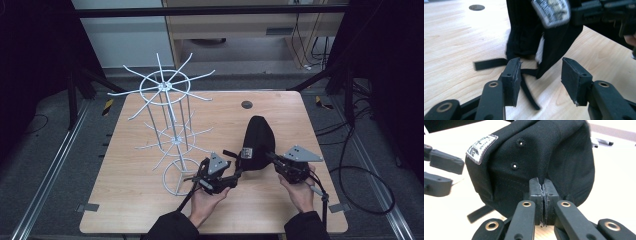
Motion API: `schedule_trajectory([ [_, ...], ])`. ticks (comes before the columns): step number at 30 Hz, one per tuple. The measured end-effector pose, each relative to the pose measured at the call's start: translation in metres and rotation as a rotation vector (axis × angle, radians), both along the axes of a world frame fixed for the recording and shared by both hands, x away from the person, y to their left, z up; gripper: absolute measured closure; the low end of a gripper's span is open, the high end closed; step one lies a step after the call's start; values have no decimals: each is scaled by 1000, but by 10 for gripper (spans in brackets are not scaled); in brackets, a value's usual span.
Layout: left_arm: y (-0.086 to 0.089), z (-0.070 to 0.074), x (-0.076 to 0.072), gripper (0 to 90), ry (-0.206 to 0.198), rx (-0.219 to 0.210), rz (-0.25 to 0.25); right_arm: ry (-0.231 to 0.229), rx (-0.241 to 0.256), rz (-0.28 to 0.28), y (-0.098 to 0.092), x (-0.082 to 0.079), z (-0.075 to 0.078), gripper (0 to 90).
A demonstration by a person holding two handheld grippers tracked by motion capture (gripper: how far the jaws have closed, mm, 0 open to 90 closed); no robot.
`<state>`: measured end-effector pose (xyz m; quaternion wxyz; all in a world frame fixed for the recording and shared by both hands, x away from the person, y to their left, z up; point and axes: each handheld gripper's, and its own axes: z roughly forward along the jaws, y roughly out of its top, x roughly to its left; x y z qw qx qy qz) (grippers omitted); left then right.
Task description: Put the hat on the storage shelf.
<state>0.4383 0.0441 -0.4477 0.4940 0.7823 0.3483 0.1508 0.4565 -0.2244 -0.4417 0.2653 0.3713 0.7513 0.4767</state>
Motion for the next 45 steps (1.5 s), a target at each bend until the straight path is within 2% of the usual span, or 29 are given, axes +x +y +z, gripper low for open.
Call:
schedule_trajectory([
  [7, 16, 9, -23, 449, -37, -3, -52, -66, 26, 16, -18, -13, 22, 889],
  [10, 25, 11, -31, 443, -43, 11, -61, -83, 41, 26, -21, -17, 29, 889],
  [18, 60, 10, -48, 426, -54, 40, -42, -130, 70, 45, -22, -28, 48, 890],
  [20, 69, 8, -50, 424, -44, 26, -28, -141, 76, 48, -22, -30, 52, 890],
  [23, 84, 7, -54, 415, -41, 32, -14, -161, 93, 55, -22, -36, 63, 890],
  [26, 90, 6, -57, 408, -45, 27, -12, -168, 99, 55, -22, -38, 66, 891],
  [33, 96, 7, -70, 387, -65, 58, -37, -177, 108, 58, -20, -41, 71, 891],
  [39, 119, 11, -73, 376, -78, 53, 3, -186, 120, 67, -17, -45, 78, 891],
  [45, 148, 8, -73, 366, -79, 60, 76, -187, 130, 81, -11, -49, 88, 893],
])
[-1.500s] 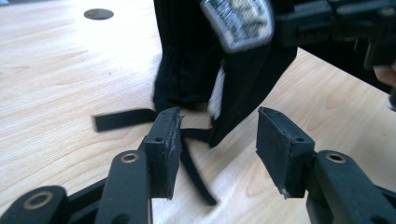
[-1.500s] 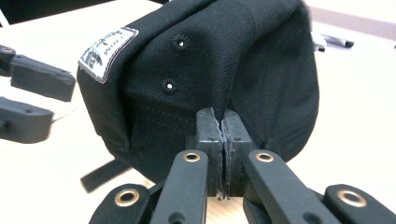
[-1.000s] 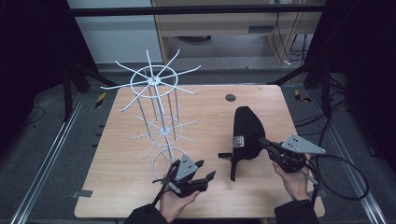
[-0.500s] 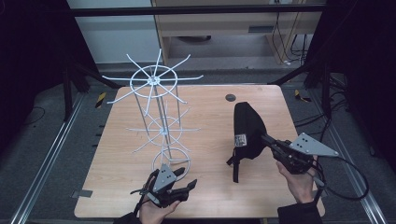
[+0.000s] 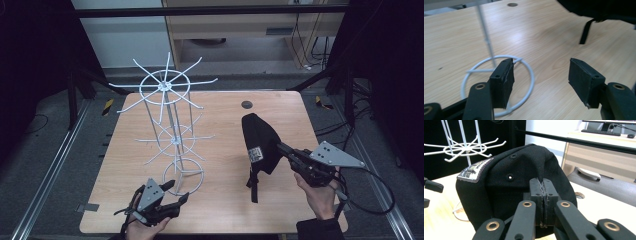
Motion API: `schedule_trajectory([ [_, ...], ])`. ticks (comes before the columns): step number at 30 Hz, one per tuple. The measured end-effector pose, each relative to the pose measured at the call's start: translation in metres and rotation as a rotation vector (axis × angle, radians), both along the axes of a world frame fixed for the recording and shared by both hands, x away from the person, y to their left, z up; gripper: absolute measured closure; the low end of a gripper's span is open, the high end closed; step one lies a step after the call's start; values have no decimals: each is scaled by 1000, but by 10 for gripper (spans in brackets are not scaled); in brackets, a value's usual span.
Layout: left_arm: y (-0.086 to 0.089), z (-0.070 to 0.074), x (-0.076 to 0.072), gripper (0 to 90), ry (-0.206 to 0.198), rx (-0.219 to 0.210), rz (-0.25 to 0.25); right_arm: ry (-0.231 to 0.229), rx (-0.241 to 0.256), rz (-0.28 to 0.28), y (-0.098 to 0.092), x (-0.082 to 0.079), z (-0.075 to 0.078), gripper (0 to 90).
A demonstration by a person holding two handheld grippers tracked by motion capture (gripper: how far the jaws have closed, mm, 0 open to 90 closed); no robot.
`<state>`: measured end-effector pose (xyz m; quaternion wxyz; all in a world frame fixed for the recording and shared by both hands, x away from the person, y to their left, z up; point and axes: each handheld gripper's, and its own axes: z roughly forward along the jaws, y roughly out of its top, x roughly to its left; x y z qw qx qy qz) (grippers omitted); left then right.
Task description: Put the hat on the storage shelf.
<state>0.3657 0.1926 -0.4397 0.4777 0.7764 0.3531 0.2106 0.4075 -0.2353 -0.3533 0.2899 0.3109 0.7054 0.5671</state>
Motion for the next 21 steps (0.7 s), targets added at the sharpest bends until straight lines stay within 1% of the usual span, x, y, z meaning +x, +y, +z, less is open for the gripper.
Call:
schedule_trajectory([
  [2, 10, -1, 1, 365, 7, -1, 25, -6, -1, 1, 0, 0, 2, 893],
  [3, 16, -2, 2, 363, 10, -5, 39, -8, 6, 1, 1, -1, 4, 893],
  [6, 34, -2, 5, 357, 17, -12, 89, -31, 28, 1, 2, -3, 12, 893],
  [7, 38, -1, 6, 354, 16, -20, 100, -40, 37, 3, 3, -4, 15, 893],
  [8, 43, 0, 8, 348, 15, -38, 114, -55, 52, 2, 5, -5, 21, 893],
  [9, 46, 0, 9, 348, 14, -51, 124, -55, 52, 2, 5, -5, 21, 893],
  [11, 50, 1, 12, 345, 8, -59, 142, -75, 55, 3, 6, -6, 27, 893],
  [12, 53, 0, 14, 343, 16, -66, 154, -83, 63, 5, 7, -7, 30, 892],
  [15, 59, -2, 19, 339, 19, -60, 175, -106, 77, 6, 10, -9, 40, 893],
  [17, 62, -3, 23, 336, 30, -62, 189, -121, 88, 7, 11, -11, 46, 892],
  [18, 64, -4, 25, 334, 33, -63, 197, -141, 95, 4, 13, -13, 52, 892],
  [19, 65, -5, 27, 334, 36, -62, 203, -141, 95, 4, 13, -13, 52, 892],
  [21, 69, -7, 33, 333, 41, -50, 219, -152, 102, 6, 14, -14, 57, 893],
])
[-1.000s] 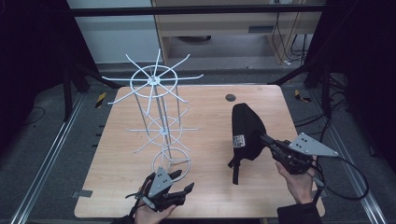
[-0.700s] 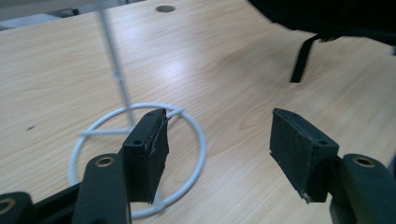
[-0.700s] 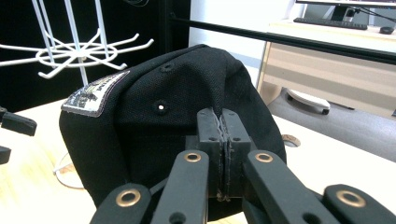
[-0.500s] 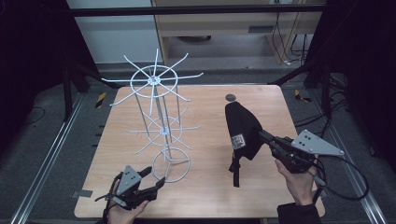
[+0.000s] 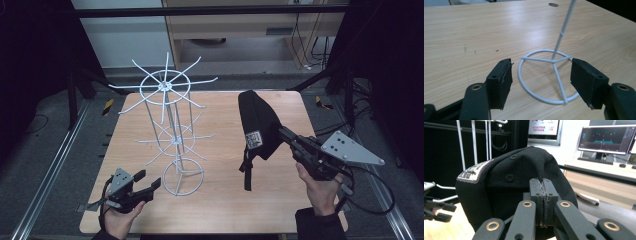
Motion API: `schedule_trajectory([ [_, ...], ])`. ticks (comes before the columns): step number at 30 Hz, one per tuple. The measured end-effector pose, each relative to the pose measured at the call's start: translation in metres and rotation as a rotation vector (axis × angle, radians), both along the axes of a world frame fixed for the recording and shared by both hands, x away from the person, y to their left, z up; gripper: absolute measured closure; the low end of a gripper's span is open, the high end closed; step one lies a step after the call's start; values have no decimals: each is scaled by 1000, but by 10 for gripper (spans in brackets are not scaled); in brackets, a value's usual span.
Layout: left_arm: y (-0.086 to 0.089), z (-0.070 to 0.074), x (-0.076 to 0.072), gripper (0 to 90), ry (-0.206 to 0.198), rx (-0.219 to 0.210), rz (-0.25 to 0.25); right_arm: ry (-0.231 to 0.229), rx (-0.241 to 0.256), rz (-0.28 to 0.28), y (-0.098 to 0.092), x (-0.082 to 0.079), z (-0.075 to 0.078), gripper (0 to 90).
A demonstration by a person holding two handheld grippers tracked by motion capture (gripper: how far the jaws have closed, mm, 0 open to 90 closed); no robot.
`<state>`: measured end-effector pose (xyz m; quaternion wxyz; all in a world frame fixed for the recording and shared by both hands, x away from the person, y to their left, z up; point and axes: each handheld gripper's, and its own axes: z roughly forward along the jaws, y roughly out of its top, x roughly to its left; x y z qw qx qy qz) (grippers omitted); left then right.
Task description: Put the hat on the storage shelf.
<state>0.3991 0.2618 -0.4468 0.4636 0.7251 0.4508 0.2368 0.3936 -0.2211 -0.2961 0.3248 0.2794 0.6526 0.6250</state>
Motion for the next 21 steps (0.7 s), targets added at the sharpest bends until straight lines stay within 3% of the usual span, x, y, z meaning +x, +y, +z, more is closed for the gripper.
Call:
schedule_trajectory([
  [4, 9, -4, 10, 328, 11, 49, 31, -33, -1, -4, 6, 0, 13, 892],
  [11, 32, -12, 20, 328, 54, 3, 94, -67, 5, -5, 22, 10, 34, 892],
  [21, 37, -14, 23, 328, 65, -10, 105, -126, 40, -23, 41, 20, 65, 892],
])
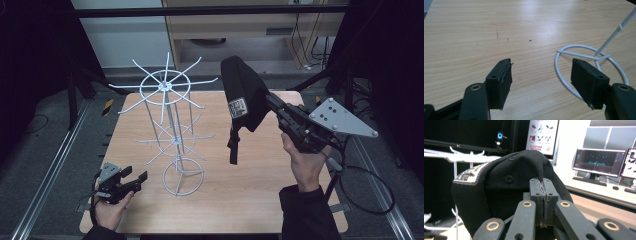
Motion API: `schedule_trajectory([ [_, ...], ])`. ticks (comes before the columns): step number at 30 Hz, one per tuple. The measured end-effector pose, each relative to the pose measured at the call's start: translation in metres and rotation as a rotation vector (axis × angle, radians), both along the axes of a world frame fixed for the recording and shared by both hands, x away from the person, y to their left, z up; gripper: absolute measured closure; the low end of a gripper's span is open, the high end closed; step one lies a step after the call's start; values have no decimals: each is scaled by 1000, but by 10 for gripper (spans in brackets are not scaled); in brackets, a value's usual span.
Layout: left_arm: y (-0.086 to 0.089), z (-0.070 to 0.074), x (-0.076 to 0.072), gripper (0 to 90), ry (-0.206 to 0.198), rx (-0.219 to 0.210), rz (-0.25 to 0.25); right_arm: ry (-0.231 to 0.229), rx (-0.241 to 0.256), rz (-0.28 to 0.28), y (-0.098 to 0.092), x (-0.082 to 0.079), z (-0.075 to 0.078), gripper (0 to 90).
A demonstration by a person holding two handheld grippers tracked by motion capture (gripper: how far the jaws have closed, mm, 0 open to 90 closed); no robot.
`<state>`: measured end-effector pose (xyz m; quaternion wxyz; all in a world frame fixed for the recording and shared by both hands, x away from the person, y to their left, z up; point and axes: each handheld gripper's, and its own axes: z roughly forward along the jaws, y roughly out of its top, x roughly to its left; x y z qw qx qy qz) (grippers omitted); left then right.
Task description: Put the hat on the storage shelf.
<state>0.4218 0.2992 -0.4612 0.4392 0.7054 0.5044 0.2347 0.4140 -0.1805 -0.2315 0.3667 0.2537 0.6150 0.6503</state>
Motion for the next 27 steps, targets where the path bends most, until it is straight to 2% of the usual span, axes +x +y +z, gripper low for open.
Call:
schedule_trajectory([
  [3, -1, 0, 0, 328, 1, 4, -6, -18, -4, 13, 6, -1, 6, 892],
  [8, 0, 0, 0, 328, 0, 5, -2, -13, -29, 39, 16, 0, 6, 891],
  [19, -1, -1, 1, 328, 4, 8, -7, 34, -80, 107, 34, 7, -13, 884],
  [27, -1, -1, 0, 328, 9, 4, -4, 63, -84, 131, 43, 10, -23, 837],
])
